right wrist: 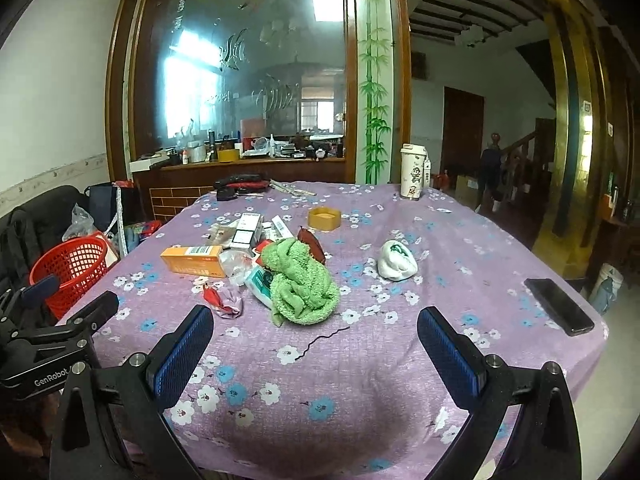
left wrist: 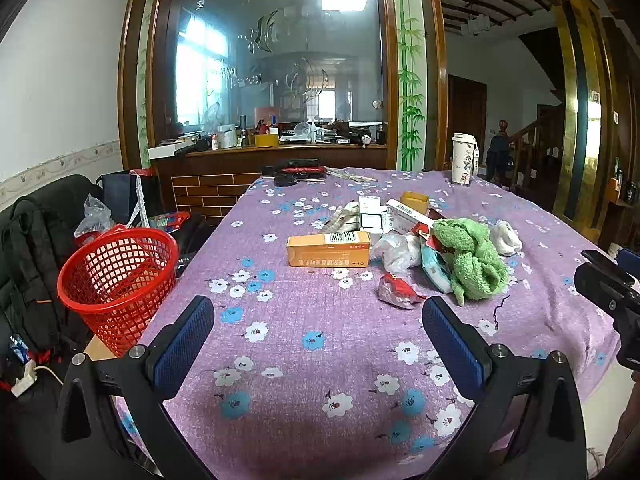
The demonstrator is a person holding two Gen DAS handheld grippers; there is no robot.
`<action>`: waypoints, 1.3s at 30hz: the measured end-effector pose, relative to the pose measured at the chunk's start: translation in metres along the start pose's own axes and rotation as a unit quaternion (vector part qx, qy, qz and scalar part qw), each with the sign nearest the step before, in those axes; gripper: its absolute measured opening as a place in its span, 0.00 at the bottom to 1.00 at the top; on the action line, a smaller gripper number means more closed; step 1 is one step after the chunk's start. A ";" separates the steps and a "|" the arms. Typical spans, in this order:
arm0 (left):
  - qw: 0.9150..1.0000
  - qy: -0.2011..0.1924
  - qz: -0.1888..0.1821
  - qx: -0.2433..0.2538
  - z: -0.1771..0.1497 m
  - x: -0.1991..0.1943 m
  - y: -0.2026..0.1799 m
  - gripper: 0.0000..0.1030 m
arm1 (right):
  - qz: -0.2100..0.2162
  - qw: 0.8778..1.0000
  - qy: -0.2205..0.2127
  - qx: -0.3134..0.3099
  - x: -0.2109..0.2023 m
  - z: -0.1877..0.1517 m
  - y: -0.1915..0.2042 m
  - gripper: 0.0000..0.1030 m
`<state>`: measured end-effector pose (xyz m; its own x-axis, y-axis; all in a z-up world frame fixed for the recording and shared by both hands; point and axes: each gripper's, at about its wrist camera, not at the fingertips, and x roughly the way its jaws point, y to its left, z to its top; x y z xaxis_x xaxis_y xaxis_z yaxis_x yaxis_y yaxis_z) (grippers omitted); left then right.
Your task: Collect trash
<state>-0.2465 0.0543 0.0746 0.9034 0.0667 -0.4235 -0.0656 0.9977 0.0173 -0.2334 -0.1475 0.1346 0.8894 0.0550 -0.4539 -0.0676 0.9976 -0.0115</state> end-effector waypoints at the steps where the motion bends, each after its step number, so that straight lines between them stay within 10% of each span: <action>1: 1.000 0.000 0.001 -0.001 -0.001 0.000 0.000 1.00 | -0.002 1.000 -0.001 -0.001 0.000 0.000 0.000 1.00; 39: 1.000 0.026 0.000 0.004 -0.006 0.013 -0.003 1.00 | 0.007 0.999 0.040 0.001 0.015 -0.006 0.003 1.00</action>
<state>-0.2373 0.0523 0.0640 0.8801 0.0657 -0.4703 -0.0620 0.9978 0.0234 -0.2230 -0.1443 0.1224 0.8490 0.0651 -0.5244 -0.0787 0.9969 -0.0038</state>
